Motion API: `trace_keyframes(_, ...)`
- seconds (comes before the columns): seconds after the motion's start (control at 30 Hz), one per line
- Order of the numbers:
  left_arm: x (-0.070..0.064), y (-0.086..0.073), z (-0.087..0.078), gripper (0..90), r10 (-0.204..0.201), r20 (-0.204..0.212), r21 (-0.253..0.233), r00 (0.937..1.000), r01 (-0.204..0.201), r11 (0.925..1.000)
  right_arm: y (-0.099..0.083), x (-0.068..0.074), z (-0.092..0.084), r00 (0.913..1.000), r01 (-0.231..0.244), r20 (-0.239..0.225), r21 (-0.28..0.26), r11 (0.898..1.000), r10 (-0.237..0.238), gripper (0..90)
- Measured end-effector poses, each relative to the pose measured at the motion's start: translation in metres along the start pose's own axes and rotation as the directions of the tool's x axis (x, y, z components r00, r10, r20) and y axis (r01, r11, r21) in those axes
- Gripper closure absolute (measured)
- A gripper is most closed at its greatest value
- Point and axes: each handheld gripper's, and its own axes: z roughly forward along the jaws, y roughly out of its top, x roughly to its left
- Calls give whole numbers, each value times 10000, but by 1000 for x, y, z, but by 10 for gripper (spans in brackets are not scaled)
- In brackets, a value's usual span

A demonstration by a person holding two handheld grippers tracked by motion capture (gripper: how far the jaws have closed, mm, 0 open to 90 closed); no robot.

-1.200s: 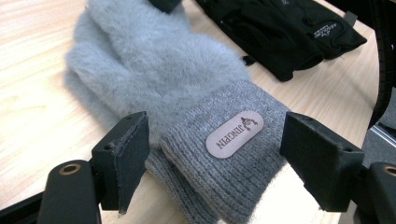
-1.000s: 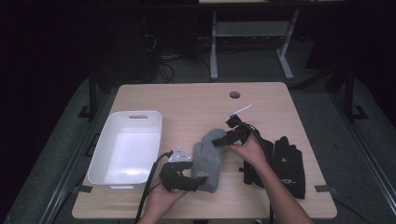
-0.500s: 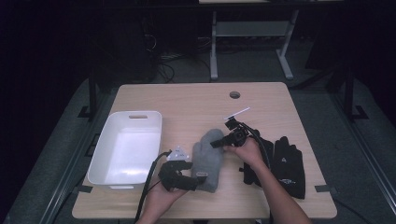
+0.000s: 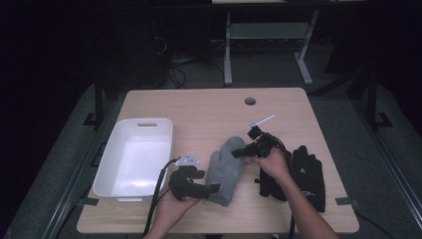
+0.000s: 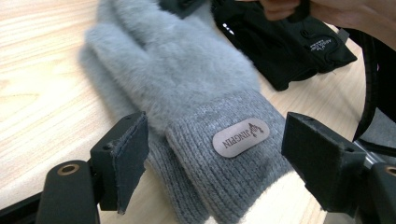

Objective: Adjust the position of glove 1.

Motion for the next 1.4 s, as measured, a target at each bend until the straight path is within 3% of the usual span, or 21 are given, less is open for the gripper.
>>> trace_keyframes(0.13,3,2,6,218,-286,115,172,9995,284,9994,-10,-4,-13,9997,45,248,-75,10000,-43,717)
trace_keyframes(0.27,7,3,15,220,-970,421,585,9944,945,9938,-16,-8,-20,9994,-1,335,-171,9999,6,716)
trace_keyframes(0.5,17,-3,31,206,-1976,610,1483,9784,1869,9711,-24,-14,-18,9991,-360,213,-468,9983,371,714)
trace_keyframes(0.8,18,-7,39,196,-2478,992,1628,9637,2299,9595,-28,-15,-17,9985,-491,206,-597,9970,505,711)
trace_keyframes(0.87,20,-8,43,193,-2731,1290,1773,9533,2488,9522,-28,-16,-16,9985,-513,176,-625,9967,525,710)
trace_keyframes(0.9,22,-9,45,192,-3053,1607,1813,9386,2760,9439,-28,-16,-16,9983,-545,165,-625,9966,556,710)
trace_keyframes(0.97,23,-9,46,204,-3046,1710,1843,9370,2732,9441,-29,-16,-15,9980,-608,129,-659,9960,618,708)
trace_keyframes(1.03,25,-9,47,228,-3268,1950,1950,9247,2900,9369,-29,-17,-14,9975,-692,53,-711,9951,698,706)
trace_keyframes(1.07,26,-10,47,244,-3388,2076,2007,9177,2990,9329,-29,-17,-14,9971,-756,23,-707,9946,760,706)
trace_keyframes(1.1,29,-11,48,266,-3674,2341,2130,9001,3212,9228,-30,-18,-14,9970,-773,-17,-726,9944,774,706)
trace_keyframes(1.13,30,-12,47,331,-3748,2481,2082,8933,3287,9212,-30,-18,-13,9965,-838,-62,-756,9936,835,706)
trace_keyframes(1.2,32,-12,46,390,-3713,2600,2007,8914,3262,9238,-30,-19,-13,9958,-919,-90,-799,9926,915,706)
trace_keyframes(1.27,32,-13,44,437,-3602,2678,1810,8936,3206,9298,-30,-20,-13,9946,-1028,-206,-866,9909,1014,706)
trace_keyframes(1.4,30,-14,41,460,-3517,2746,1616,8949,3176,9344,-28,-17,-16,9941,-1074,-227,-870,9904,1058,706)
